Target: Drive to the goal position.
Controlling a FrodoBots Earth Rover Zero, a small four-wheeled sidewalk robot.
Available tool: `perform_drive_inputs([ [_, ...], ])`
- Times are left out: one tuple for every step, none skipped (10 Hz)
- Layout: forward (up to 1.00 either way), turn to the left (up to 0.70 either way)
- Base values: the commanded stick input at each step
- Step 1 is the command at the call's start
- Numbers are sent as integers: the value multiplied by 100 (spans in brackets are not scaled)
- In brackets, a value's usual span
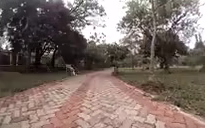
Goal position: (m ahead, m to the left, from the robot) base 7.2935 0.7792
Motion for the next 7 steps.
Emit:
perform_drive_inputs([
  [70, 1],
  [70, 1],
  [70, 1],
  [70, 1],
  [70, 1],
  [70, 1],
  [70, 1],
])
